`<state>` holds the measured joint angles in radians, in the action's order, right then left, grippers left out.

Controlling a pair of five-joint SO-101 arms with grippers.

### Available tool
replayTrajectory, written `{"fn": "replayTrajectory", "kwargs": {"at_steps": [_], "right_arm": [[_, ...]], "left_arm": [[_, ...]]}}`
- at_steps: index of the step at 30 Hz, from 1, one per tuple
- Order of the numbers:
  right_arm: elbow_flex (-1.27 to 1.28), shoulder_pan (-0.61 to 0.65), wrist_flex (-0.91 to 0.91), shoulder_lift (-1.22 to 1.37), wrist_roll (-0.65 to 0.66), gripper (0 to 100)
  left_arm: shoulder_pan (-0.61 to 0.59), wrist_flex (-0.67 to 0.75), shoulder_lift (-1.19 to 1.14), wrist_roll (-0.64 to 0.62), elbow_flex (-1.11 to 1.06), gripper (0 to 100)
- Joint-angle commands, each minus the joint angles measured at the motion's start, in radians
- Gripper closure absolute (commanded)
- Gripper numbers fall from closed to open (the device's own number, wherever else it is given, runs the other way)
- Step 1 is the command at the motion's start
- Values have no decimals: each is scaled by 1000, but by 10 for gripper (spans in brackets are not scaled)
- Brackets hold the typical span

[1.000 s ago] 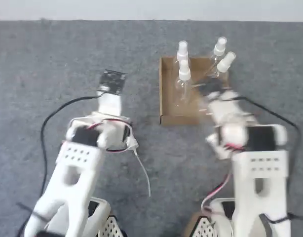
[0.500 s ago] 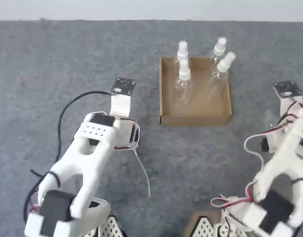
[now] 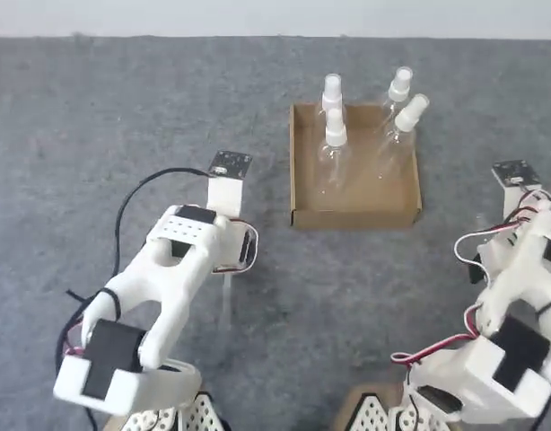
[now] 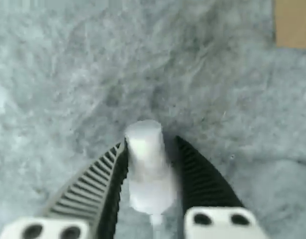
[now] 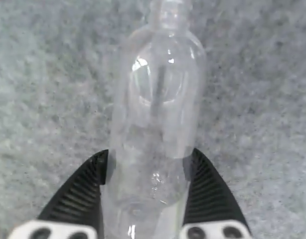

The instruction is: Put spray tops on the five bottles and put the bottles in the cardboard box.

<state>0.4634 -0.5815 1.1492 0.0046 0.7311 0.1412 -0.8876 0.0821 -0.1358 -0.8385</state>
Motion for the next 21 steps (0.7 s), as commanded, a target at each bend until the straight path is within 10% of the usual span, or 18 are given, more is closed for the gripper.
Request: {"fn": "replayTrajectory", "kwargs": {"at_steps": [1, 21], "right_arm": [[-64, -13, -13, -21, 14, 992], [-92, 1, -1, -19, 57, 722]], "left_arm": [[5, 20, 12, 0, 67, 968], [2, -40, 413, 77, -81, 988]]}}
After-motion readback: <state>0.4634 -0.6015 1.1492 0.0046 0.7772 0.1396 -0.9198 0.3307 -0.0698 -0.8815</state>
